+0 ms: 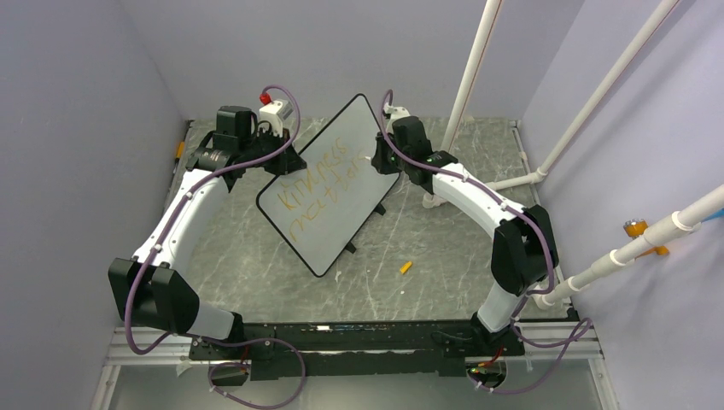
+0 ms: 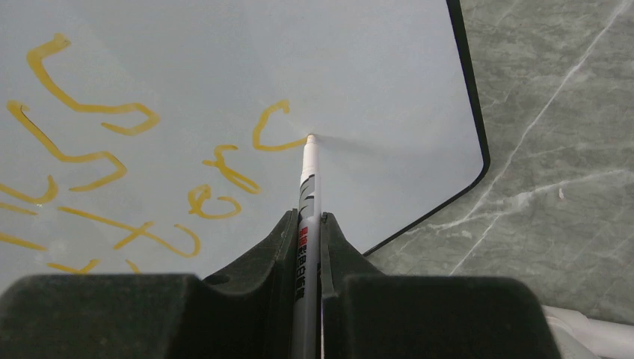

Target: Write a sentence on the whiteboard

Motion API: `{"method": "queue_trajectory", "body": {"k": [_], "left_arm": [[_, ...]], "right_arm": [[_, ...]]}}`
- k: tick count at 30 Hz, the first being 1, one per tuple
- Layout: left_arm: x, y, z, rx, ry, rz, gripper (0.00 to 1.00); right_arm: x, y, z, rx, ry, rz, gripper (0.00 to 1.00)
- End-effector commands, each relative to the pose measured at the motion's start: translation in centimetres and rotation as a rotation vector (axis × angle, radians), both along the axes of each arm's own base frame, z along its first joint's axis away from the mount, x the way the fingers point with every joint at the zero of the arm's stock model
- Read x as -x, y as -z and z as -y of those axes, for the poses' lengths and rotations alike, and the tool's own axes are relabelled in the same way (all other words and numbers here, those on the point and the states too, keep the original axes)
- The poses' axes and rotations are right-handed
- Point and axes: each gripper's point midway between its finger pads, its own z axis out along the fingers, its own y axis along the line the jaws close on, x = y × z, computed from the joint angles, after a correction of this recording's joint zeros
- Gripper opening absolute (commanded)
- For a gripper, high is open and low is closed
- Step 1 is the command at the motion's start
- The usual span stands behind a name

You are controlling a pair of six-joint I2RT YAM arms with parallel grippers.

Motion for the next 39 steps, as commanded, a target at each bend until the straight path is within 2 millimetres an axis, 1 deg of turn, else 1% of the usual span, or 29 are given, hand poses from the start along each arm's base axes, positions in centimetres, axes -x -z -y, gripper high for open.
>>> {"method": "queue_trajectory", "body": {"k": [1,5,14,19,24,29,34,35,39], "left_arm": [[0.6,4.4,-2.9,-0.212,-0.03,-0.045,0.0],[0.6,4.2,-3.0,-0.213,-0.035,-0.037,0.0],[0.6,4.5,-3.0,-0.216,-0.032,-0.045,0.0],[0.6,4.7,-3.0,-0.219,-0.034,-0.048,0.0],[0.5,4.6,-3.1,-0.222,-0.037,-0.046,0.0],[0.5,4.7,-3.1,-0.225,-0.038,-0.046,0.0],[0.4,5.2,-3.2,-0.234,-0.041,-0.055,0.0],[0.4,5.2,-3.3,-0.235,-0.042,-0.054,0.0],[0.3,5.5,-3.4,-0.244,-0.047,-0.059,0.0]], "right_arm": [[-1.0,-1.6,-0.6,-0.02,0.009,0.039,0.0],[-0.1,-1.3,-0.7,-0.022,-0.018,0.026,0.0],[1.3,0.3,-1.4,-0.026,-0.086,-0.021,0.0],[1.9,0.1,-1.8,-0.039,-0.113,-0.023,0.0],[2.5,-0.7,-2.4,-0.068,-0.155,-0.02,0.0],[2.8,-1.7,-2.1,-0.077,-0.148,-0.002,0.0],[3.5,-3.7,-1.0,-0.077,-0.123,0.037,0.0],[3.8,-4.0,-0.8,-0.078,-0.118,0.043,0.0],[5.6,-6.6,0.4,-0.11,-0.105,0.086,0.0]]}}
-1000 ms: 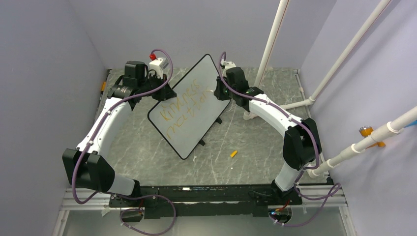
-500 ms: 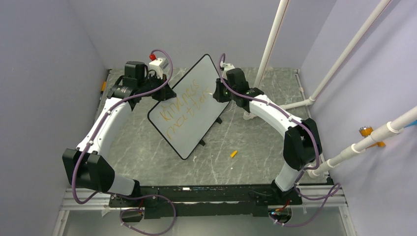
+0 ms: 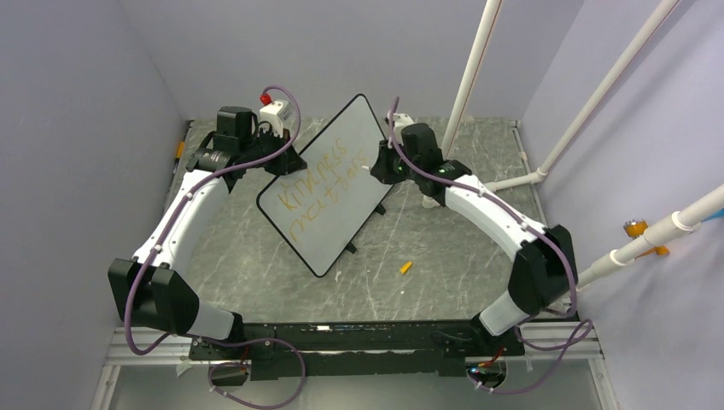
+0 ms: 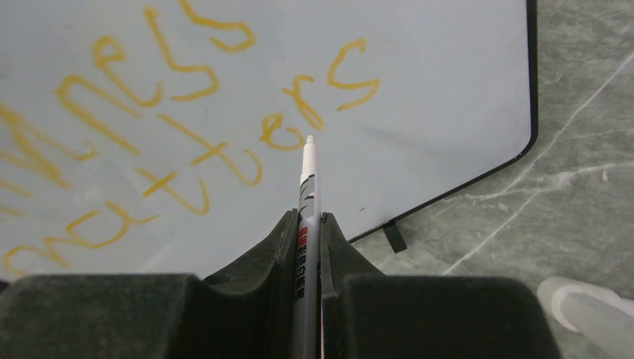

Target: Write a sentence on the whiteboard

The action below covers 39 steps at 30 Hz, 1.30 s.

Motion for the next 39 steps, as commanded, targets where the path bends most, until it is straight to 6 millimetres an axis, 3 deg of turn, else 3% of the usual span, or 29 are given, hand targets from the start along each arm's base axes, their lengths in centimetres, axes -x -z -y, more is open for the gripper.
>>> {"method": "queue_trajectory", "body": {"k": [1,13,18,27,39], "left_arm": [[0.3,5.4,-3.5,-0.243,-0.046,-0.064,0.0],[0.0,6.3,-3.5,-0.249,-0.05,-0.082,0.0],[0.0,6.3,-3.5,-0.247,-0.056,-0.083,0.0],[-0.3,6.5,-4.1,-0.267,-0.098,-0.084,0.0],[-0.2,6.1,-4.8,-0.276,-0.155,-0.085,0.0]], "right_arm": [[2.1,-5.6,1.1,-0.078,0.007,0.104,0.0],[6.9,-7.7,3.0,-0.107,-0.014,0.112,0.0],[8.3,-6.3,3.7,-0.094,-0.014,0.09,0.0],[12.0,-3.5,1.0,-0.077,-0.111,0.074,0.0],[17.0,-3.2,-4.5,-0.067,-0.317,0.241,0.0]]}}
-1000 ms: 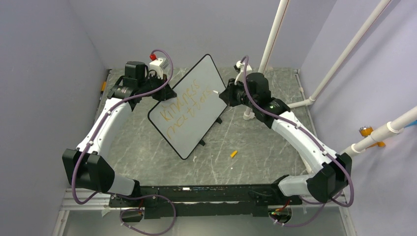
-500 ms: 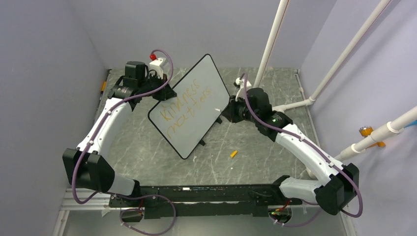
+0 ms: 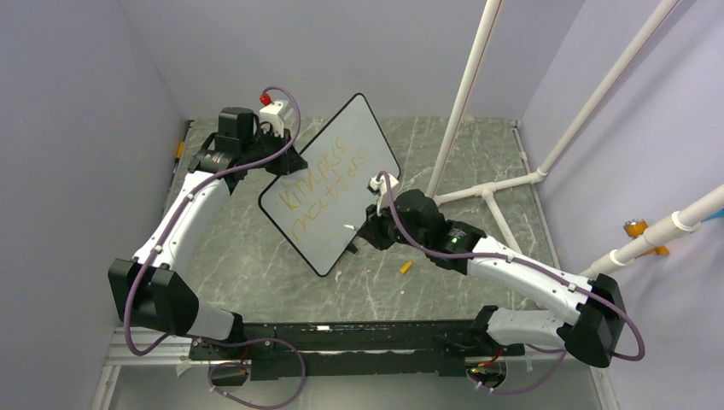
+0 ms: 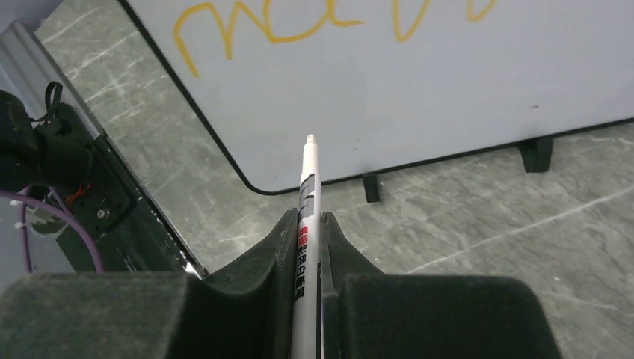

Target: Write a sentence on the whiteboard

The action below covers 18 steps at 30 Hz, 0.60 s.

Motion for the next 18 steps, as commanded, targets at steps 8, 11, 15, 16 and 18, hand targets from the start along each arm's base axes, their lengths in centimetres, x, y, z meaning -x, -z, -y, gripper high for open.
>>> {"method": "queue_trajectory", "body": {"k": [8,11,15,16,18], "left_arm": [[0.0,6.0,-4.7,-0.277,-0.133,-0.099,0.0],[0.0,5.9,-4.7,-0.276,-0.134,-0.096,0.0],[0.0,6.0,-4.8,-0.281,-0.138,-0.097,0.0],[-0.1,6.0,-4.8,-0.283,-0.139,-0.096,0.0],[0.0,5.9,-4.9,-0.285,-0.141,-0.096,0.0]], "right_arm": [[2.5,-0.3,-4.9,-0.042,-0.162,0.168,0.0],[3.3,0.1,-6.6,-0.054,-0.205,0.186,0.0],[3.0,1.8,-7.8,-0.005,-0.202,0.191,0.0],[2.9,2.0,-8.0,0.001,-0.205,0.192,0.0],[2.6,2.4,-8.4,0.013,-0.205,0.194,0.0]]}}
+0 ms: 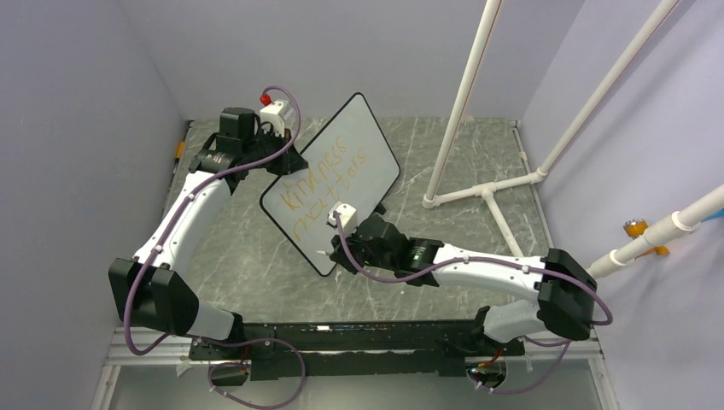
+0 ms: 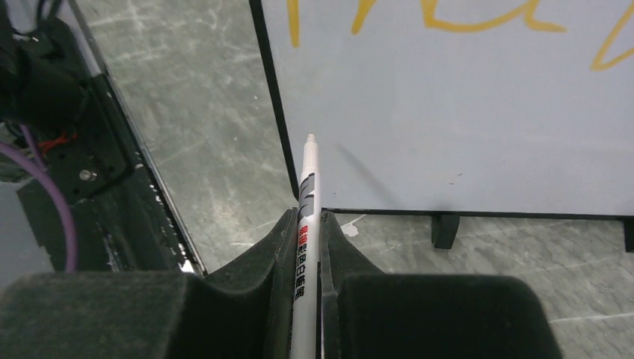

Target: Write a sentence on the whiteboard

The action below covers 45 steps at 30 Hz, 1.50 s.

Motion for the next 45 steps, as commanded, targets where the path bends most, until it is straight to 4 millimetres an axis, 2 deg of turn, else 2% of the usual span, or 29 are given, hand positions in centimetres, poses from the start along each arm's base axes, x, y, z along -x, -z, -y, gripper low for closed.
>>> {"method": "queue_trajectory", "body": {"k": [1,13,29,38,45], "left_arm": [[0.1,5.9,-5.0,-0.289,-0.12,-0.089,0.0],[0.1,5.5,-4.9,-0.284,-0.117,-0.082,0.0],[0.1,5.5,-4.9,-0.284,-0.118,-0.08,0.0],[0.1,5.7,-5.0,-0.288,-0.119,-0.086,0.0],[0.1,5.7,-4.9,-0.29,-0.116,-0.085,0.0]], "right_arm": [[-1.6,-1.6,-1.6,-0.044,0.019,0.077,0.0],[-2.5,0.3,-2.3,0.004,0.038,0.078,0.0],[-1.2,3.8,-0.8,0.063,0.032,0.012,0.0],[-0.9,3.7,-0.6,0.066,0.025,0.004,0.0],[-1.2,2.6,-1.1,0.052,0.026,0.02,0.0]]}}
